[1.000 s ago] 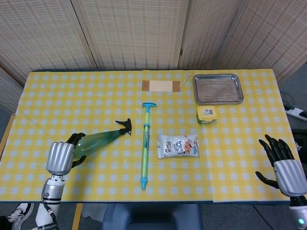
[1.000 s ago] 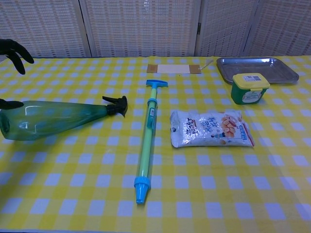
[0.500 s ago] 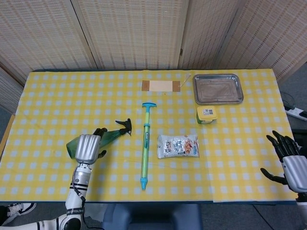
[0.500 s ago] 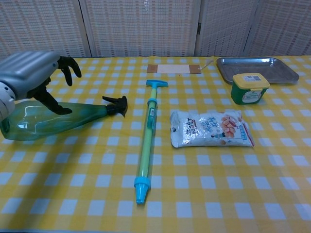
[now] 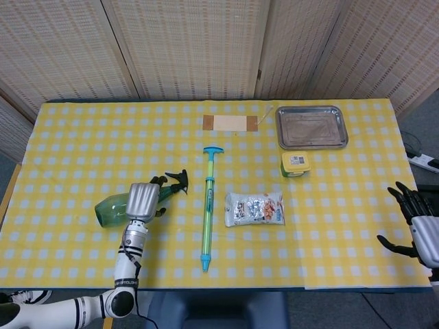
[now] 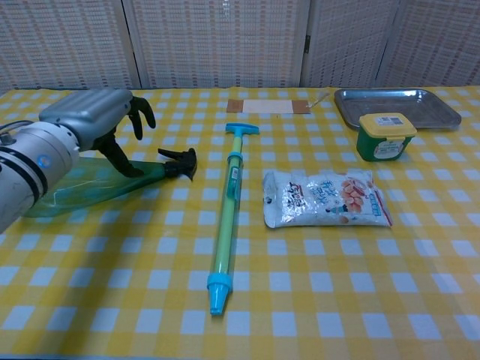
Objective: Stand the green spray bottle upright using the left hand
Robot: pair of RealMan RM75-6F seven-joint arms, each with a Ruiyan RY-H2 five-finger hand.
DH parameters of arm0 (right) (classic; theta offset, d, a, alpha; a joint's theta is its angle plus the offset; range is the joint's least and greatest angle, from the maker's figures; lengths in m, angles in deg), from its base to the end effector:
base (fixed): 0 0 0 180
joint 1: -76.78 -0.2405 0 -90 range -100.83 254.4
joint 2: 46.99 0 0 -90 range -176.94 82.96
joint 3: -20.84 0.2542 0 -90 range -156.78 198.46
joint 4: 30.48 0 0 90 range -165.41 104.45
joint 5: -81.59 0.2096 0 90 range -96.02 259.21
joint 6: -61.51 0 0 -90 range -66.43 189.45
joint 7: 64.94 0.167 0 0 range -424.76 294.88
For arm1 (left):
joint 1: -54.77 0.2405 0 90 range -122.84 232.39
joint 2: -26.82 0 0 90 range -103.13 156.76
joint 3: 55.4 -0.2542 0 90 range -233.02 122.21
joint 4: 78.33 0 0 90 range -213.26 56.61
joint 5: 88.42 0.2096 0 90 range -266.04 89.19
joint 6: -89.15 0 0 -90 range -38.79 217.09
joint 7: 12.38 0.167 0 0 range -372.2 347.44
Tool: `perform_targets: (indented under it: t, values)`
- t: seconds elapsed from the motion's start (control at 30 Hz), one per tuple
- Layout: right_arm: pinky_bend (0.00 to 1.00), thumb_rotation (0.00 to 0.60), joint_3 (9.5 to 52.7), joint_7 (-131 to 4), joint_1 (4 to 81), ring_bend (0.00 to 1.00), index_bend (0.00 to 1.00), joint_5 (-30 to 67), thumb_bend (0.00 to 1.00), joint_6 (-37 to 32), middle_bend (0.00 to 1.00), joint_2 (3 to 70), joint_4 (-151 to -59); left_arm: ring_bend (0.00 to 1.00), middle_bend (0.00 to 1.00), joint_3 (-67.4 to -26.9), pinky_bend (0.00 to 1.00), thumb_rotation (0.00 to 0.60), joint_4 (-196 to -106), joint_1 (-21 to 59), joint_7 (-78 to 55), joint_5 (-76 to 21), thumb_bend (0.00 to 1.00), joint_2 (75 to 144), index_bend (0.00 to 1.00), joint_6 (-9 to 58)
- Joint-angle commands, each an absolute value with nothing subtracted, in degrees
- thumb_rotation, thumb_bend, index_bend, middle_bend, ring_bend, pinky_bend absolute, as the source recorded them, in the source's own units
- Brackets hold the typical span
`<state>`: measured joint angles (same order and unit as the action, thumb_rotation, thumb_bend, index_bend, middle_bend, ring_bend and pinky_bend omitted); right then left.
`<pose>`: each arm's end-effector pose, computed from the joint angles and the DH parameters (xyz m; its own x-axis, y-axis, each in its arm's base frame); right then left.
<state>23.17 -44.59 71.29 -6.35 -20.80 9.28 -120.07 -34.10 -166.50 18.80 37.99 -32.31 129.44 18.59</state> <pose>-0.3244 -0.2067 0.1988 0.2383 -0.0524 0.9698 -0.9711 -0.0266 0.2372 -0.1145 0.3513 -0.0282 0.4979 0.0735 0.8641 0.8640 -0.1272 -0.4871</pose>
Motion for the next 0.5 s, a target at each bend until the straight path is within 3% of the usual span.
perform_targets:
  t: [0.03,0.5]
  values:
    - [0.00,0.600,23.5,-42.9,71.6,0.01,0.00,-6.4,0.24,-21.7,0.00,9.2,-119.2,1.00,0.44,-33.7,1.00,0.600,-163.6,16.0,38.5,-35.0,0.11,131.3,0.35,21.2]
    - [0.00,0.600,23.5,-36.7,70.9,0.01,0.00,-6.0,0.24,-19.8,0.00,8.5,-116.5,1.00,0.43,-32.8,1.00,0.600,-151.6,9.0,39.4,-39.7,0.11,135.4,0.33,24.1]
